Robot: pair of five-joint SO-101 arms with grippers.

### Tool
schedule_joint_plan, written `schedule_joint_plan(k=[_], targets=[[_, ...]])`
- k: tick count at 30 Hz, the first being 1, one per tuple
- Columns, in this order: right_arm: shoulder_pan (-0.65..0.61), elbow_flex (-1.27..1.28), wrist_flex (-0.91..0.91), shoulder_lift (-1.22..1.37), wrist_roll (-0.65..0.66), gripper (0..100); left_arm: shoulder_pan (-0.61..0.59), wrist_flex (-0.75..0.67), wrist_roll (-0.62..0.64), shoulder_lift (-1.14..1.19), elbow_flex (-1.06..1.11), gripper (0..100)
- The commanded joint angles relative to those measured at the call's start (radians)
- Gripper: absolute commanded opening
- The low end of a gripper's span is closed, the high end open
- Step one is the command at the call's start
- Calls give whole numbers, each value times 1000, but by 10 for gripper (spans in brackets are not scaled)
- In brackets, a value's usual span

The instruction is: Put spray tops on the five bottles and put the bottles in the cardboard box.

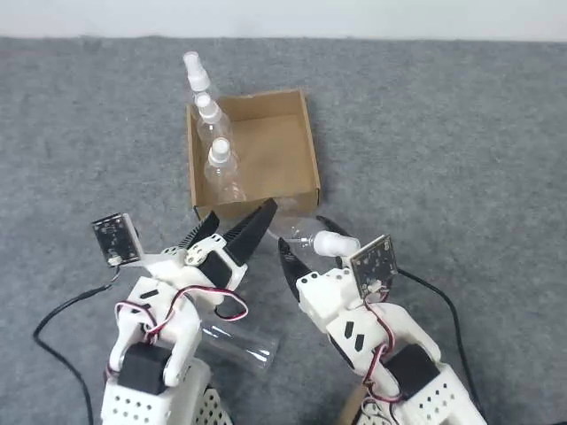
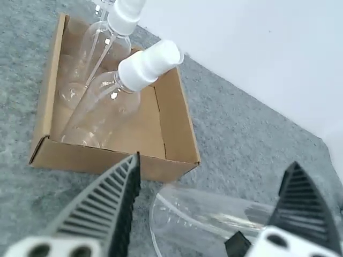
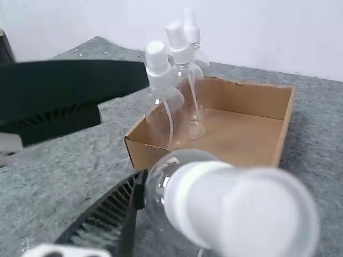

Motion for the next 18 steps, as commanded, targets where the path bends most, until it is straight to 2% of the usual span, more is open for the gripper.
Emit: schedule_joint_plan(k=[1, 4, 10, 15, 18], targets=[[16, 11, -45, -25, -12, 173, -3, -9, 9, -21, -56, 382], [18, 11, -82, -25, -14, 173, 0, -25, 8, -21, -44, 382], [19, 12, -93, -25, -14, 173, -6, -210, -14, -21, 74, 382], [31, 25, -81, -25, -14, 173, -12, -160, -15, -21, 39, 382], [85, 25, -81, -25, -14, 173, -66, -94, -3, -21, -24, 382]])
